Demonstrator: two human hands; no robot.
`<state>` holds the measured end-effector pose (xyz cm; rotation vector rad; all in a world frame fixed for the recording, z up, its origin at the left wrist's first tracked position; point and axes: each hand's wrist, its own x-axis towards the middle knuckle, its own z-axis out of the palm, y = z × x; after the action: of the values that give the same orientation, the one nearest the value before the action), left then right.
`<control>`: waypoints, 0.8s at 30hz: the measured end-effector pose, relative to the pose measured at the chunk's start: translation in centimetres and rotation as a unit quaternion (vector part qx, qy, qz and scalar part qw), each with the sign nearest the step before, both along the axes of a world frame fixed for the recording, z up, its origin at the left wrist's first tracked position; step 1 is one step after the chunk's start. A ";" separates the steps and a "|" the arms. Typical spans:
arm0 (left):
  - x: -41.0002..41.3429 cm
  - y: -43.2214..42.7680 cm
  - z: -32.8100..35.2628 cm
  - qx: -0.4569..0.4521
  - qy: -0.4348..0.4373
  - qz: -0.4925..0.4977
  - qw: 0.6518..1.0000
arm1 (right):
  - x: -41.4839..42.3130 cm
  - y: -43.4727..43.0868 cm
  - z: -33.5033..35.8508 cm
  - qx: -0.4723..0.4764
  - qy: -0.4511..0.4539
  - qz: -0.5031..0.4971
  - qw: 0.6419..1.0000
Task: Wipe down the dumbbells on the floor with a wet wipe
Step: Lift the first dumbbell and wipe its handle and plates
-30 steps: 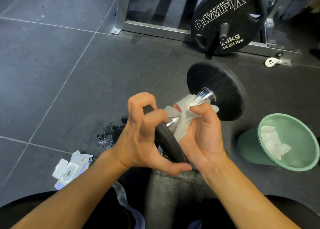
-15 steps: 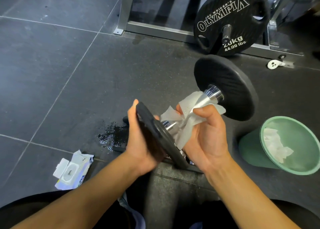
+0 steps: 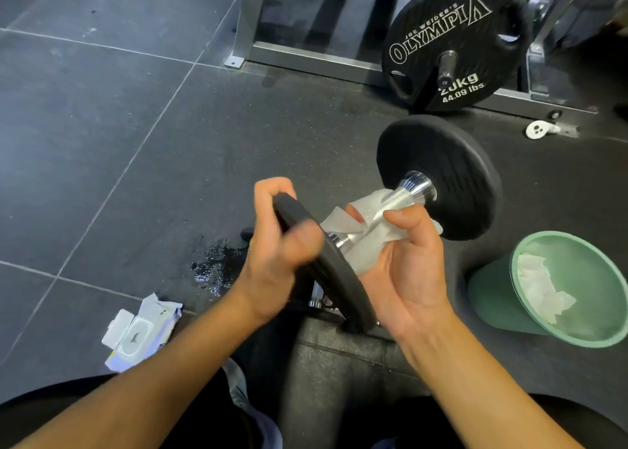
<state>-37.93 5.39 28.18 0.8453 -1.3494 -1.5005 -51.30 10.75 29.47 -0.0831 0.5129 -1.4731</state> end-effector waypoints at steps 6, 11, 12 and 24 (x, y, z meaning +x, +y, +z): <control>-1.3 2.0 -1.8 0.566 0.126 -0.003 0.815 | 0.4 -0.1 -0.6 0.010 -0.016 0.022 1.000; -0.5 -0.2 -1.2 0.514 0.085 0.023 0.853 | 0.8 0.0 -0.7 0.027 -0.005 0.037 0.999; -0.3 -0.7 -0.7 0.486 0.062 0.044 0.870 | 0.7 0.0 -0.6 0.032 0.004 0.035 0.999; -0.8 0.1 0.9 0.220 0.050 0.044 0.973 | -0.2 -0.4 -1.0 0.016 0.040 0.014 0.999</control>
<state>-38.77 5.50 29.05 1.0717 -0.9022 -1.7758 -51.49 10.37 28.42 -0.1249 0.5983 -1.4377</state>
